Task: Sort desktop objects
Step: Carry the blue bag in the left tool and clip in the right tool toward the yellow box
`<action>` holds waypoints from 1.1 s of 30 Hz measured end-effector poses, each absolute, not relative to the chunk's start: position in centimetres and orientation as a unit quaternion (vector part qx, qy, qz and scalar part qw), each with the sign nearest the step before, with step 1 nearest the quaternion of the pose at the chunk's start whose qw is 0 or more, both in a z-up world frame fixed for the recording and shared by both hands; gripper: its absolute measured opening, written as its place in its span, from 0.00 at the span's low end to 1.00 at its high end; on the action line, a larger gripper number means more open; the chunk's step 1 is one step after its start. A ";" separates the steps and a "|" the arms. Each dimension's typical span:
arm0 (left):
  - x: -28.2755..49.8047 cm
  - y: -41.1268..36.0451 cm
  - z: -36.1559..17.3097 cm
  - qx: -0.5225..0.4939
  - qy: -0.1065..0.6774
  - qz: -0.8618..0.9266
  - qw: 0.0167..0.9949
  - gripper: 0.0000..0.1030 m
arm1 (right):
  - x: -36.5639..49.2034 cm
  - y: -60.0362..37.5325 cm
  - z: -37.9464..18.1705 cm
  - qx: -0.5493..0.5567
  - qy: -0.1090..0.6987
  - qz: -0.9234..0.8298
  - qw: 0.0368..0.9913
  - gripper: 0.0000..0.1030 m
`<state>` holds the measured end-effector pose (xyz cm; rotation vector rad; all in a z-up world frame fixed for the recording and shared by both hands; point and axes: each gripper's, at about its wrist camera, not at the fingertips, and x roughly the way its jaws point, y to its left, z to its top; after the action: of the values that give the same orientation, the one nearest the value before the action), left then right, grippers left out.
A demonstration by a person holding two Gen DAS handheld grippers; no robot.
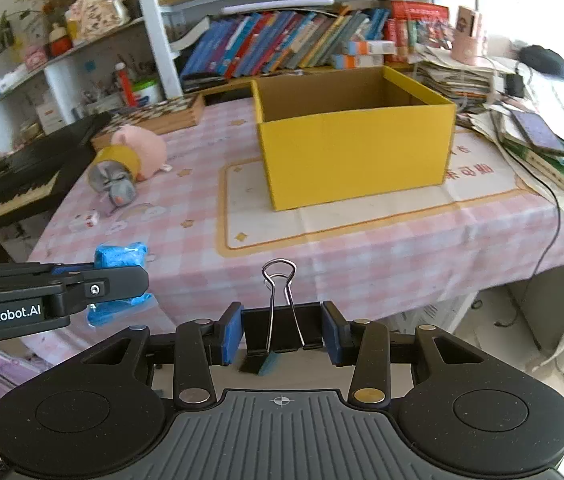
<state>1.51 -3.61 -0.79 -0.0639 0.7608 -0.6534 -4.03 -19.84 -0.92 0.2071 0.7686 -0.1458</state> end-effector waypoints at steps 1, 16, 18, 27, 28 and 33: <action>1.6 -4.0 -0.8 -0.028 0.365 -0.317 0.875 0.20 | -4.0 -20.1 -1.0 0.103 0.374 -0.074 0.919 0.40; 3.6 -7.9 -1.1 -0.016 0.373 -0.338 0.864 0.20 | -2.9 -23.7 -1.0 0.109 0.378 -0.091 0.915 0.40; 3.8 -8.4 -1.2 -0.016 0.375 -0.338 0.863 0.20 | -2.7 -24.1 -1.0 0.109 0.380 -0.091 0.914 0.40; 4.6 -10.2 -1.5 -0.013 0.383 -0.339 0.859 0.20 | -2.0 -25.9 -1.4 0.111 0.390 -0.088 0.910 0.40; 4.6 -10.4 -1.5 -0.012 0.383 -0.340 0.859 0.20 | -2.0 -26.1 -1.4 0.112 0.390 -0.088 0.910 0.40; 5.0 -11.5 -1.6 -0.010 0.385 -0.341 0.857 0.20 | -1.5 -27.1 -1.5 0.114 0.393 -0.087 0.908 0.40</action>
<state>5.00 -11.55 -1.58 -0.0200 0.8092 -0.7170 -1.52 -27.15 -1.49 0.2362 0.8103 -0.1793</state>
